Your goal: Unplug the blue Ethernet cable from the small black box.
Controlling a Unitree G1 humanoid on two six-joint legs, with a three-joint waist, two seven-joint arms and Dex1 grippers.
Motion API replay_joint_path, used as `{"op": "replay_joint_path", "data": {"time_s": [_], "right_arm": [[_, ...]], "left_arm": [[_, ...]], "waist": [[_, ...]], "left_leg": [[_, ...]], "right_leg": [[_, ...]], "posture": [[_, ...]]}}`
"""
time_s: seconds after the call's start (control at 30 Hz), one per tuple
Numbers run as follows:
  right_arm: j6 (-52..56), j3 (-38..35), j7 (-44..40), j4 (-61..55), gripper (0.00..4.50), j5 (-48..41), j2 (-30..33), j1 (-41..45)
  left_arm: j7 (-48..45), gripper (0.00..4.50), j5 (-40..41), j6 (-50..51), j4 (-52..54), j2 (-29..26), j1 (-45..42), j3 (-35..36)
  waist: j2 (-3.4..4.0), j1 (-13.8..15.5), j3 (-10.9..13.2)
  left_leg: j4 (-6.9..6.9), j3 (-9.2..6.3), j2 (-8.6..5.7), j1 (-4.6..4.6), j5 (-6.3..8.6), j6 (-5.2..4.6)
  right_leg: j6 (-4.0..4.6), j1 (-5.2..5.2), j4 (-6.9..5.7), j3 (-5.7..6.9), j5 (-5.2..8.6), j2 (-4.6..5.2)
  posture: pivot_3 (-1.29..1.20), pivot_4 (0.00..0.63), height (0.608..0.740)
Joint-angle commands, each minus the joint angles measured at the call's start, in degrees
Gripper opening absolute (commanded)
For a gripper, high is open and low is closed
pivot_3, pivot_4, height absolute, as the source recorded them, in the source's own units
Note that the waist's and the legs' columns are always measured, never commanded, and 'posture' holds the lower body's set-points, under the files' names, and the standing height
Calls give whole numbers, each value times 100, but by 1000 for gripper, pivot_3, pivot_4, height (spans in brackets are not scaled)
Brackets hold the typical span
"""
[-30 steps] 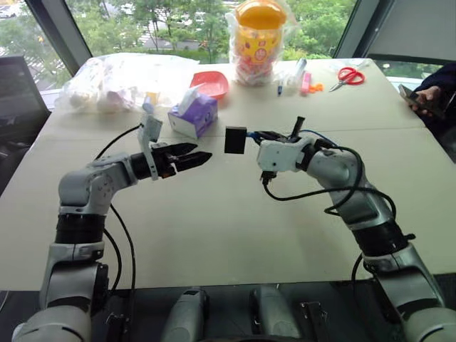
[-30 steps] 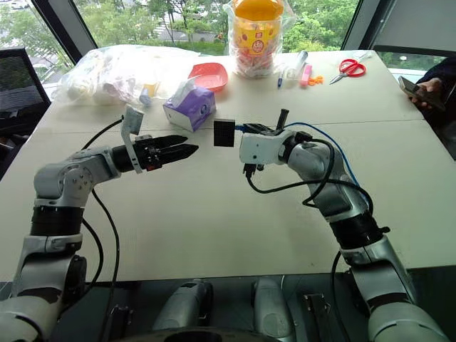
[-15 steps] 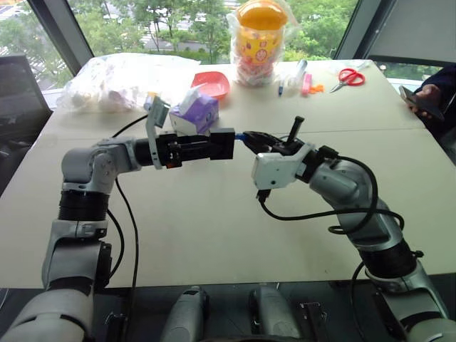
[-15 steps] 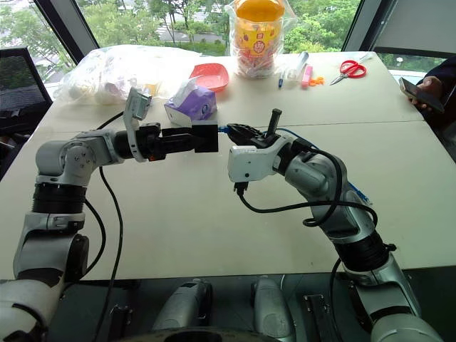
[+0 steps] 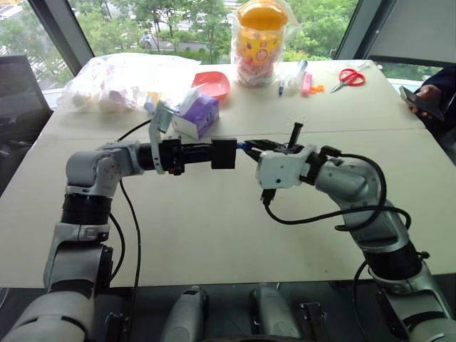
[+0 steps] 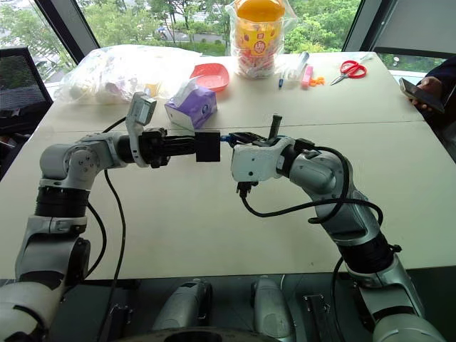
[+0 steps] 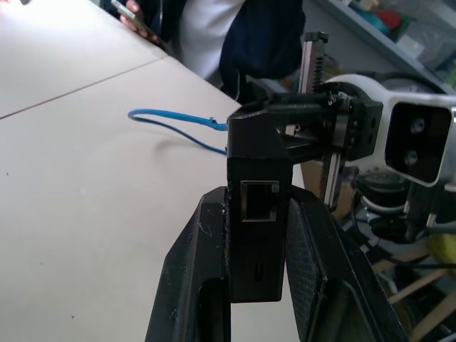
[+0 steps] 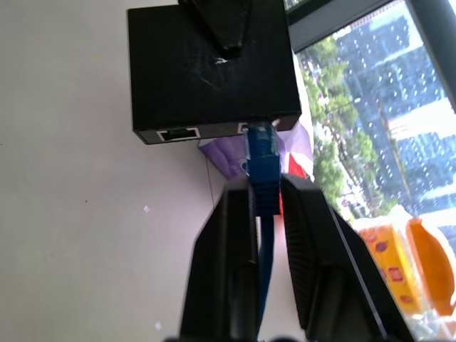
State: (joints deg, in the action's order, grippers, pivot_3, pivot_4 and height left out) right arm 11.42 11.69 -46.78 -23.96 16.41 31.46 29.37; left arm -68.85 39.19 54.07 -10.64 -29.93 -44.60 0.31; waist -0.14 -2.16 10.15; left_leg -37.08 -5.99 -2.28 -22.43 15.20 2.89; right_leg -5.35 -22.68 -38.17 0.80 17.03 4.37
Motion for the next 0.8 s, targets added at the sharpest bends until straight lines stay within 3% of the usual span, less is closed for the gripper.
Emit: {"op": "replay_joint_path", "data": {"time_s": [0.03, 0.17, 0.3, 0.4, 0.57, 0.8], "right_arm": [[1090, -448, -429, -331, 2212, -930, -44, 254], [3170, -1109, -1480, -237, 4191, -2677, 372, 565], [4740, -1689, -2053, 285, 4191, -4149, 622, 822], [5759, -2091, -1873, 707, 4191, -4974, 357, 1098], [6360, -2247, -1305, 924, 4191, -5587, -131, 1252], [6423, -2145, -632, 1077, 4191, -5945, -595, 1360]], "left_arm": [[-281, 433, -75, -212, 219, -171, 26, -167], [-731, 433, -93, -355, 357, -493, 94, -308], [-948, 433, -98, -430, 375, -695, 94, -328], [-983, 433, -66, -422, 347, -752, 39, -279], [-914, 433, 13, -367, 340, -743, -57, -170], [-769, 433, 141, -262, 432, -669, -83, -59]], "waist": [[0, 1, 0], [-2, 6, 2], [-1, 21, 2], [-1, 20, 2], [-1, 10, 2], [-1, 7, 3]], "left_leg": [[0, -1, 0, 0, 0, 0], [-1, -1, -1, 0, 2, -4], [1, -3, 0, -1, 5, -10], [1, -3, 0, -1, 6, -12], [3, -3, 1, -2, 6, -12], [3, -1, 0, -6, 6, -12]], "right_leg": [[0, 0, 0, 0, 0, 0], [1, 1, 1, 0, 0, 4], [1, 2, 4, 0, 0, 12], [2, 2, 4, 0, 0, 14], [1, -1, 3, 0, 0, 15], [1, -7, 2, 0, 0, 13]], "posture": [[0, 150, 740], [0, 150, 740], [0, 150, 740], [0, 150, 740], [0, 150, 740], [0, 150, 740]]}}
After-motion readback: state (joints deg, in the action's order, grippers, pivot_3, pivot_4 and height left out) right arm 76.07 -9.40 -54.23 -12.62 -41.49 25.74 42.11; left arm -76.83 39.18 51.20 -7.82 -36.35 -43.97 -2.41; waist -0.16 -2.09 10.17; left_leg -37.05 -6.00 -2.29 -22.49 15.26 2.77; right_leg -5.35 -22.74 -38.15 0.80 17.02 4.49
